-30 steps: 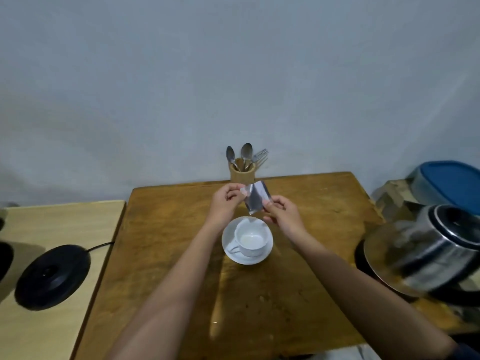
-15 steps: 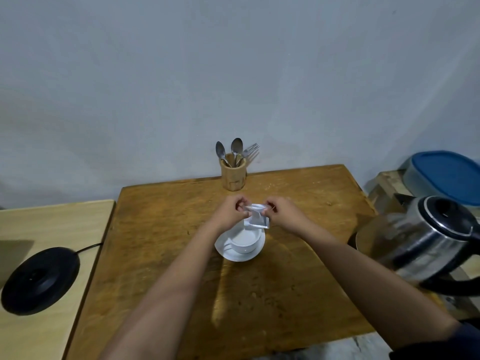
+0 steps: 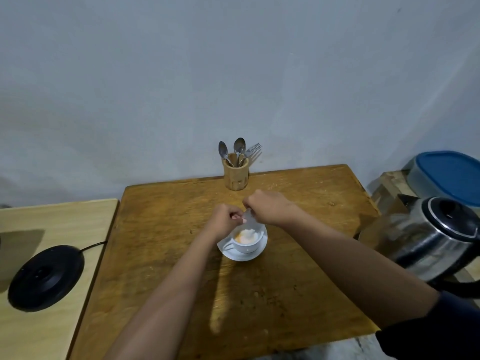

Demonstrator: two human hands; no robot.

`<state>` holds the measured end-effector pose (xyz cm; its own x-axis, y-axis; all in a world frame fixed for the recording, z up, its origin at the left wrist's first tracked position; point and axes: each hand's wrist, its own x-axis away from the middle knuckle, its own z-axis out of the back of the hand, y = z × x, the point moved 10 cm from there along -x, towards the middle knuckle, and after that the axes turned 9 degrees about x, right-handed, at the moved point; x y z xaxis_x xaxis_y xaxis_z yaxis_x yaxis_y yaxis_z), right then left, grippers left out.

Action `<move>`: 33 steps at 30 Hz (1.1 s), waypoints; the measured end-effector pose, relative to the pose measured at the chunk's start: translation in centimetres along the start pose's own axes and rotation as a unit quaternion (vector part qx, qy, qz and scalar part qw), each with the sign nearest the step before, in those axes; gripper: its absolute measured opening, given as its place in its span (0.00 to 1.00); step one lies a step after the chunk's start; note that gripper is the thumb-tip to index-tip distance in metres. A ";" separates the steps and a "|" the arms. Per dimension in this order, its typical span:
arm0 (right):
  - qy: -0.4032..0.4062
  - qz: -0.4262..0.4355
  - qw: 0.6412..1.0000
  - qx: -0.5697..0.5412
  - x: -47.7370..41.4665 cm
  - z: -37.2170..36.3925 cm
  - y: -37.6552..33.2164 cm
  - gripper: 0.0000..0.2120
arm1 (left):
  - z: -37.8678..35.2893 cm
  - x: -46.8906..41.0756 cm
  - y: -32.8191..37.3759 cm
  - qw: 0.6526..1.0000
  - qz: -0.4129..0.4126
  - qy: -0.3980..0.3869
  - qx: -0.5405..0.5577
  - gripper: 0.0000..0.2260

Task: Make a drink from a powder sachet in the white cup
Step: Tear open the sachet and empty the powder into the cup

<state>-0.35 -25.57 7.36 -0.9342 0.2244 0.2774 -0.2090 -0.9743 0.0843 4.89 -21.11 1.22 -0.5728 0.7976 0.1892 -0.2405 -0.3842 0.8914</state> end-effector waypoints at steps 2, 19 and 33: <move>0.009 -0.015 0.999 -0.042 -0.1 0.3 0.3 0.07 | 0.1 0.3 -0.7 0.999 0.009 0.005 0.042 0.02; -0.016 -0.003 1.000 0.013 -0.1 0.8 -0.5 0.08 | 0.3 1.0 1.3 0.997 -0.024 -0.038 -0.070 0.05; 0.008 -0.023 0.997 -0.074 -0.1 0.3 0.6 0.07 | 1.3 1.6 0.9 0.999 -0.021 0.007 -0.036 0.06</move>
<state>-0.29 -26.19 7.71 -0.9270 0.2699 0.2606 -0.2913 -0.9555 -0.0466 4.77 -19.61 2.84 -0.5725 0.8070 0.1453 -0.3205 -0.3833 0.8662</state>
